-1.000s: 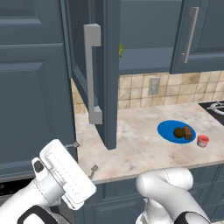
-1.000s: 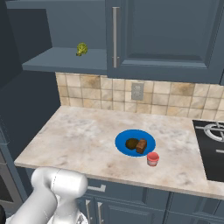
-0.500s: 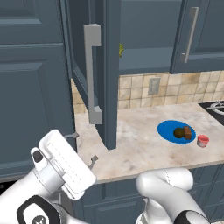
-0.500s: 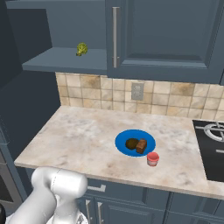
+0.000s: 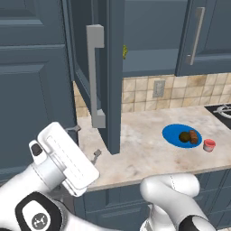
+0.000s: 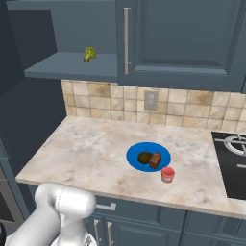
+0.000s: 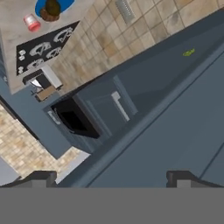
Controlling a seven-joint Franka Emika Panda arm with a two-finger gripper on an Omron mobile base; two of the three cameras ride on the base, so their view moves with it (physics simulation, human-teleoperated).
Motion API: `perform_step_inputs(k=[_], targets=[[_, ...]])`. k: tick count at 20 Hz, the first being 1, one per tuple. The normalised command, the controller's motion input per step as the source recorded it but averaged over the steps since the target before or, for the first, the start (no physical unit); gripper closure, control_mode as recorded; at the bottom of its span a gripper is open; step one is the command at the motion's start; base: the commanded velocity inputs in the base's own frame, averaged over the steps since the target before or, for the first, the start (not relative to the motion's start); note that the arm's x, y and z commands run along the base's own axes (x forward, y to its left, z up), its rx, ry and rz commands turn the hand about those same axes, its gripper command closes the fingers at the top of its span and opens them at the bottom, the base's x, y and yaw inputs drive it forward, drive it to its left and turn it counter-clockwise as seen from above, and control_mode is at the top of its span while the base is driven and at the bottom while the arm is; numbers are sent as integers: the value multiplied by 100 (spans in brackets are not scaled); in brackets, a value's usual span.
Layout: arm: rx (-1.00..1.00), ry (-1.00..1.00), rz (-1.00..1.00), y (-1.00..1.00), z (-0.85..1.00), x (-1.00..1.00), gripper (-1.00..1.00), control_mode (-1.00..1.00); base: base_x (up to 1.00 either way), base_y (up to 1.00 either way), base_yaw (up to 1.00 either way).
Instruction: Pick the avocado and bread from the counter and place them on the plate. Then pick the jam from the cabinet and place it next to the plate. Lastly close the cabinet door.
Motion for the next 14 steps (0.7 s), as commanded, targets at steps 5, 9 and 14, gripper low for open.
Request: perform_step_inputs(k=[5, 9, 14], targets=[[0, 0, 0, -1, 27, 0, -100, -100, 0, 0, 0], [1, 0, 2, -8, 29, 0, -100, -100, 0, 0, 0], [3, -1, 5, -17, 32, 0, -100, -100, 0, 0, 0]])
